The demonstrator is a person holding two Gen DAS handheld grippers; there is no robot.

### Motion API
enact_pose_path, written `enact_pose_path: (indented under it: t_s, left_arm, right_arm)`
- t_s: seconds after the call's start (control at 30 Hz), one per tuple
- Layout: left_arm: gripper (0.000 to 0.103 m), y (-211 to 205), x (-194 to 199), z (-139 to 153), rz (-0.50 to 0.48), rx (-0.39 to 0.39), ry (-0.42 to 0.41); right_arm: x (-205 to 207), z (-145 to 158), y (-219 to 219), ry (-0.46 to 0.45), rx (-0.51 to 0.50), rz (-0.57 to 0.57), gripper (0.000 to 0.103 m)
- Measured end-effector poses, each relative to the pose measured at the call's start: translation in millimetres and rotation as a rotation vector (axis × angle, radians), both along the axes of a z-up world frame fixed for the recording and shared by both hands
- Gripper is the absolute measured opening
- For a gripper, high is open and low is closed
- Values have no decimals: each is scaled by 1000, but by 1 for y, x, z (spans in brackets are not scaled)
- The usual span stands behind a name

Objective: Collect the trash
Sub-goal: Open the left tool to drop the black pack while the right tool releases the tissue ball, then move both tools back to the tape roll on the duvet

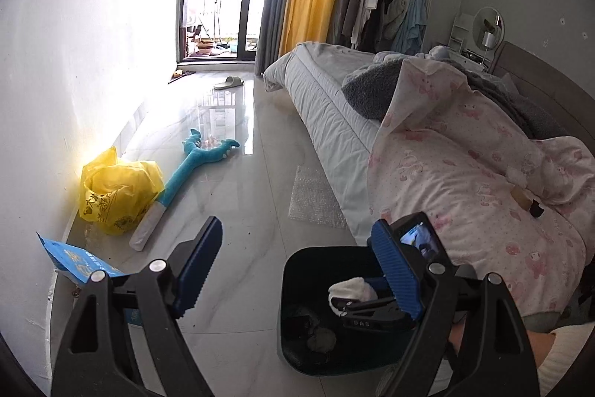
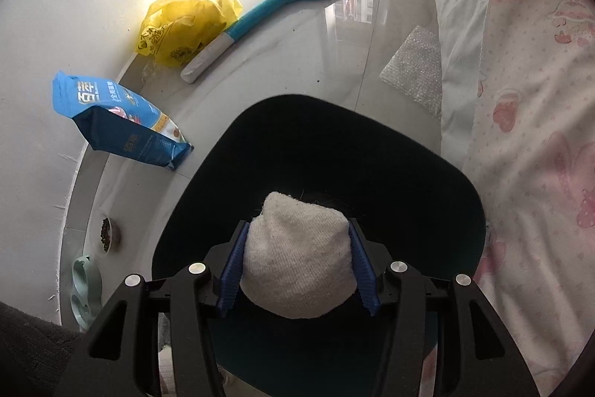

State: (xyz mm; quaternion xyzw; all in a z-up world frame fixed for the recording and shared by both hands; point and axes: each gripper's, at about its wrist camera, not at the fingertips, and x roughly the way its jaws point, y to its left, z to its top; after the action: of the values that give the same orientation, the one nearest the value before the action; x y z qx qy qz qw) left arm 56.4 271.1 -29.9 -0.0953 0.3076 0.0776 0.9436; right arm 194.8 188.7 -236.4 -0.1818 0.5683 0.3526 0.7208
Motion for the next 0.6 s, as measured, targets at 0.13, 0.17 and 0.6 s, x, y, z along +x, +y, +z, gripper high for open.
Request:
enact_pose_path:
  t_s: [0.13,0.17,0.6]
  left_arm:
    - [85,-9,1,10,-14,45,-23]
    - [86,-11,1,12,-15,56,-31]
    - [90,-41,13,29,-82,75,-91]
  right_arm:
    - [-6,-12,-2,19,-34,19,54]
    - [-7,-13,-3,22,-39,26,58]
    - [-25,22,-23,-28,16,69,71]
